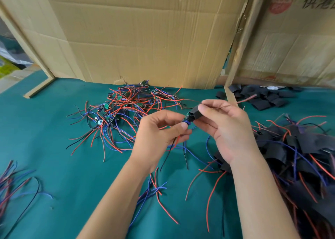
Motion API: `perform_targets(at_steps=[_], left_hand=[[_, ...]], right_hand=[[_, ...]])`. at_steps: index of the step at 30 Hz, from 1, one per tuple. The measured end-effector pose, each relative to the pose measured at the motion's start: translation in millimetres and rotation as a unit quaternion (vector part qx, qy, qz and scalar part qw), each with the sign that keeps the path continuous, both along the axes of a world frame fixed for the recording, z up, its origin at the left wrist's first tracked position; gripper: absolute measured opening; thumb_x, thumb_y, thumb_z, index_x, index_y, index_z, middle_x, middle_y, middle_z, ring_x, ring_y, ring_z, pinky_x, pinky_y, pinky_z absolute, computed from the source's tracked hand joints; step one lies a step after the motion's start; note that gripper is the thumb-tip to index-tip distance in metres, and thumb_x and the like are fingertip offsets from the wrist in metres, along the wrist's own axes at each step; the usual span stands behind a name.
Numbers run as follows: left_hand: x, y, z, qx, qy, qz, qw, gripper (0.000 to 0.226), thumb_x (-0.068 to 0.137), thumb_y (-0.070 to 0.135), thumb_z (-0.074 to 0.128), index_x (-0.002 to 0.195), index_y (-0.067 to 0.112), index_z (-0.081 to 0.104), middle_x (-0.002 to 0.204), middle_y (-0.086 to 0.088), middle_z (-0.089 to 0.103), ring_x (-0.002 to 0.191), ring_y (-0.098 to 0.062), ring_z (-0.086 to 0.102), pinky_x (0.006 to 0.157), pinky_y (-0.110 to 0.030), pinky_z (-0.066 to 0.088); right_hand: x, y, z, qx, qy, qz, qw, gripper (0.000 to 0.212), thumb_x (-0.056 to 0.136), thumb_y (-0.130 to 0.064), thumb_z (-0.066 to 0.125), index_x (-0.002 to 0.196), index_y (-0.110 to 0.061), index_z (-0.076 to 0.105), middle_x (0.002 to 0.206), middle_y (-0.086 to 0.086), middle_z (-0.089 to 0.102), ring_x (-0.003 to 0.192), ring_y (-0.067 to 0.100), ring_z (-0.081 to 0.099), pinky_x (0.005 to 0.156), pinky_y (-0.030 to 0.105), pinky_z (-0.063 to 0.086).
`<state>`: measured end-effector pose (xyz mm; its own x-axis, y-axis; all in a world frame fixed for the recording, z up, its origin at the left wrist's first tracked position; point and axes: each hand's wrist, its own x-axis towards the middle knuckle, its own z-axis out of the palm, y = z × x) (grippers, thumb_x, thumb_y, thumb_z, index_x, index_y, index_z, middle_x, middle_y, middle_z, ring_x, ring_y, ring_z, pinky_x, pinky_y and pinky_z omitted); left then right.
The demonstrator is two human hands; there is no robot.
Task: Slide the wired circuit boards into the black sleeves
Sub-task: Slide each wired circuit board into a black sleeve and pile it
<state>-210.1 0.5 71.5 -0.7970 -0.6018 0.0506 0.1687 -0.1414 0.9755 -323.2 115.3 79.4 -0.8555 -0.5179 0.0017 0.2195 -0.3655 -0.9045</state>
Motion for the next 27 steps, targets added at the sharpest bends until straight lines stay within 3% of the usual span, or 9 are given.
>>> perform_targets(at_steps=[4, 6, 10, 16, 19, 22, 27], left_hand=[[-2, 2, -4, -0.093, -0.017, 0.038, 0.995, 0.020, 0.083, -0.009, 0.074, 0.084, 0.011, 0.076, 0.073, -0.006, 0.073, 0.069, -0.019, 0.074, 0.064, -0.024, 0.058], [-4, 3, -4, -0.181, -0.047, 0.074, 0.980, 0.031, 0.081, -0.006, 0.077, 0.075, 0.024, 0.077, 0.072, 0.003, 0.074, 0.067, -0.017, 0.072, 0.063, -0.029, 0.059], [-8, 11, -4, -0.277, -0.077, 0.138, 0.948, 0.025, 0.080, 0.005, 0.078, 0.078, 0.029, 0.074, 0.071, 0.013, 0.073, 0.066, -0.011, 0.071, 0.072, -0.038, 0.061], [-10, 22, 2, -0.362, -0.088, 0.186, 0.909, 0.022, 0.083, 0.009, 0.074, 0.086, 0.030, 0.070, 0.077, 0.021, 0.071, 0.068, 0.004, 0.067, 0.074, -0.020, 0.053], [-11, 16, 3, -0.358, -0.100, 0.180, 0.911, 0.015, 0.084, 0.013, 0.076, 0.089, 0.026, 0.072, 0.080, 0.011, 0.071, 0.066, -0.002, 0.069, 0.073, -0.028, 0.057], [-11, 11, 5, -0.320, -0.098, 0.101, 0.937, 0.015, 0.086, 0.009, 0.073, 0.090, 0.024, 0.073, 0.081, 0.004, 0.072, 0.065, -0.016, 0.072, 0.066, -0.040, 0.062], [-11, 7, 2, -0.255, -0.082, 0.048, 0.962, 0.015, 0.087, 0.005, 0.073, 0.080, 0.016, 0.067, 0.068, 0.000, 0.071, 0.059, -0.019, 0.073, 0.049, -0.029, 0.056]], right_hand=[[-2, 2, 2, 0.014, 0.006, -0.011, 1.000, 0.015, 0.087, 0.005, 0.073, 0.099, -0.002, 0.068, 0.087, 0.016, 0.070, 0.079, 0.025, 0.073, 0.070, 0.031, 0.062], [-1, 2, 2, 0.031, 0.021, -0.008, 0.999, 0.015, 0.085, 0.004, 0.075, 0.097, -0.001, 0.069, 0.083, 0.016, 0.071, 0.076, 0.025, 0.073, 0.068, 0.030, 0.061], [2, -1, 0, 0.058, 0.040, -0.009, 0.998, 0.015, 0.083, 0.003, 0.078, 0.094, -0.002, 0.069, 0.080, 0.018, 0.071, 0.074, 0.026, 0.073, 0.067, 0.031, 0.062], [2, -2, -2, 0.055, 0.030, 0.016, 0.998, 0.014, 0.083, 0.000, 0.078, 0.095, -0.001, 0.070, 0.085, 0.019, 0.073, 0.076, 0.028, 0.073, 0.071, 0.034, 0.063], [1, 1, -1, 0.073, 0.051, 0.020, 0.996, 0.013, 0.082, -0.003, 0.080, 0.093, -0.001, 0.074, 0.083, 0.017, 0.076, 0.074, 0.027, 0.075, 0.068, 0.031, 0.062], [-1, 4, 0, 0.090, 0.067, 0.027, 0.993, 0.012, 0.082, -0.005, 0.081, 0.093, -0.003, 0.075, 0.080, 0.016, 0.077, 0.069, 0.024, 0.074, 0.062, 0.029, 0.061], [-2, 8, 1, 0.100, 0.095, 0.051, 0.989, 0.014, 0.082, -0.007, 0.082, 0.095, -0.005, 0.074, 0.075, 0.014, 0.077, 0.062, 0.020, 0.072, 0.057, 0.026, 0.058]])
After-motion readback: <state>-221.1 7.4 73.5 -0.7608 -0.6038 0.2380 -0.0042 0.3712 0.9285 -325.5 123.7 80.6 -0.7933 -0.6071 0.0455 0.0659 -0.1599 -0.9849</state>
